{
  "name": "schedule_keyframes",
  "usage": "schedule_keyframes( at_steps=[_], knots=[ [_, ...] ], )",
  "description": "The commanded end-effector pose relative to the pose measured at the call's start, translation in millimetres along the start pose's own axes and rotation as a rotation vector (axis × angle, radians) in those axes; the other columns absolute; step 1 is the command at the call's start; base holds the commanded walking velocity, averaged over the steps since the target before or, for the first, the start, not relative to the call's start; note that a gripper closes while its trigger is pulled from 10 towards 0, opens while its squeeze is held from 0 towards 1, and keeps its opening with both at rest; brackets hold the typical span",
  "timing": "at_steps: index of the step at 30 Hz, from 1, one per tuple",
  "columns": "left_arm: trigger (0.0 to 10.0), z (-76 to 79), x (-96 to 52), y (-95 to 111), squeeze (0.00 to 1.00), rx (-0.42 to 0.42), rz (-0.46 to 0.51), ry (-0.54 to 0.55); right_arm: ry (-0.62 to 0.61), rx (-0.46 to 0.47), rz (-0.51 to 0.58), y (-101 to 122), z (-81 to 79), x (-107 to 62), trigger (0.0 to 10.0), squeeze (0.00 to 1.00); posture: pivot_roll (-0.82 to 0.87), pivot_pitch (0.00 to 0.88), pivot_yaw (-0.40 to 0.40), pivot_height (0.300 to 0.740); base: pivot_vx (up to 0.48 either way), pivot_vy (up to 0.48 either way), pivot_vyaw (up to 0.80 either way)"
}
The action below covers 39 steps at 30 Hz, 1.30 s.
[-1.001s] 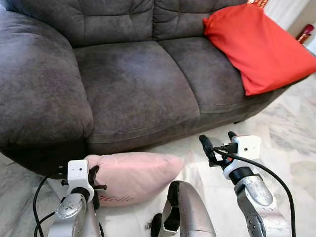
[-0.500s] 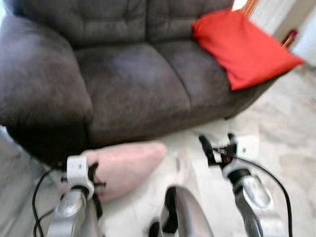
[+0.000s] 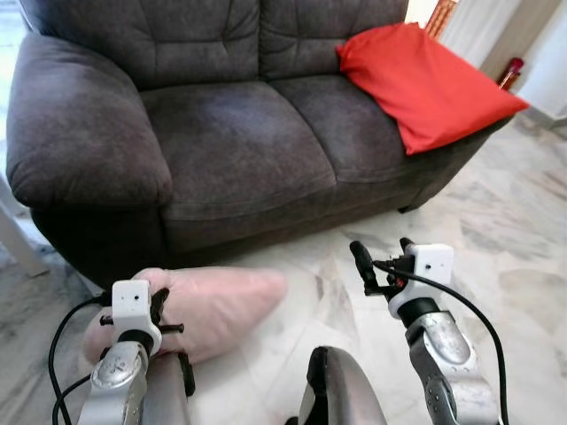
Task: Move the pillow to the sofa from floor
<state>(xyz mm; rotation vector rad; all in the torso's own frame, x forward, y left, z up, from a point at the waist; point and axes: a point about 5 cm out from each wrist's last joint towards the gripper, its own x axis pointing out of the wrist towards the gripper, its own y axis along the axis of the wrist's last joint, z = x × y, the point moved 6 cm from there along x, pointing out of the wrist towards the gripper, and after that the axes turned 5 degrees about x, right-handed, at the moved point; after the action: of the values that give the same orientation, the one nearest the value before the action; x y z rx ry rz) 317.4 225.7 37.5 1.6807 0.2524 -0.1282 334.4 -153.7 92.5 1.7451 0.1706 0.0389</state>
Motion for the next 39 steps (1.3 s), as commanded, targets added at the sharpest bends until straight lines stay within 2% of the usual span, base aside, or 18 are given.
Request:
schedule_keyframes(
  at_steps=[1,5,10,20,31,35,39],
  knots=[
    [10.0,2.5,0.6,26.9,0.0,0.016,0.111,-0.008,-0.033,0.004,-0.004,-2.9,9.0,-2.4,10.0,0.0,0.1,0.003,-0.125,0.535,0.0,0.0,0.0],
    [10.0,3.5,2.7,30.2,0.0,0.028,0.121,-0.01,-0.056,0.03,0.001,-8.0,13.0,-1.9,10.0,0.0,0.11,0.0,-0.118,0.535,0.0,0.0,0.0],
    [10.0,2.2,6.9,38.6,0.0,0.04,0.144,-0.009,-0.066,0.049,0.042,-1.4,12.6,4.7,10.0,0.0,0.11,0.0,-0.11,0.54,0.0,0.0,0.0],
    [10.0,6.5,19.2,57.3,0.0,0.049,0.19,-0.017,-0.06,0.065,0.075,4.5,4.6,21.2,10.0,0.0,0.12,0.0,-0.096,0.61,0.0,0.0,0.0],
    [10.0,12.5,22.2,67.6,0.0,0.062,0.223,-0.039,-0.063,0.064,0.085,5.9,4.3,26.2,10.0,0.0,0.13,0.0,-0.088,0.675,0.0,0.0,0.0],
    [10.0,13.4,23.9,70.4,0.0,0.07,0.232,-0.05,-0.063,0.101,0.091,2.0,1.7,29.3,10.0,0.0,0.13,0.0,-0.081,0.7,0.0,0.0,0.0],
    [10.0,12.4,28.1,75.2,0.0,0.074,0.243,-0.053,-0.07,0.099,0.099,1.7,1.0,31.4,10.0,0.0,0.12,0.0,-0.073,0.725,0.0,0.0,0.0]
  ],
)
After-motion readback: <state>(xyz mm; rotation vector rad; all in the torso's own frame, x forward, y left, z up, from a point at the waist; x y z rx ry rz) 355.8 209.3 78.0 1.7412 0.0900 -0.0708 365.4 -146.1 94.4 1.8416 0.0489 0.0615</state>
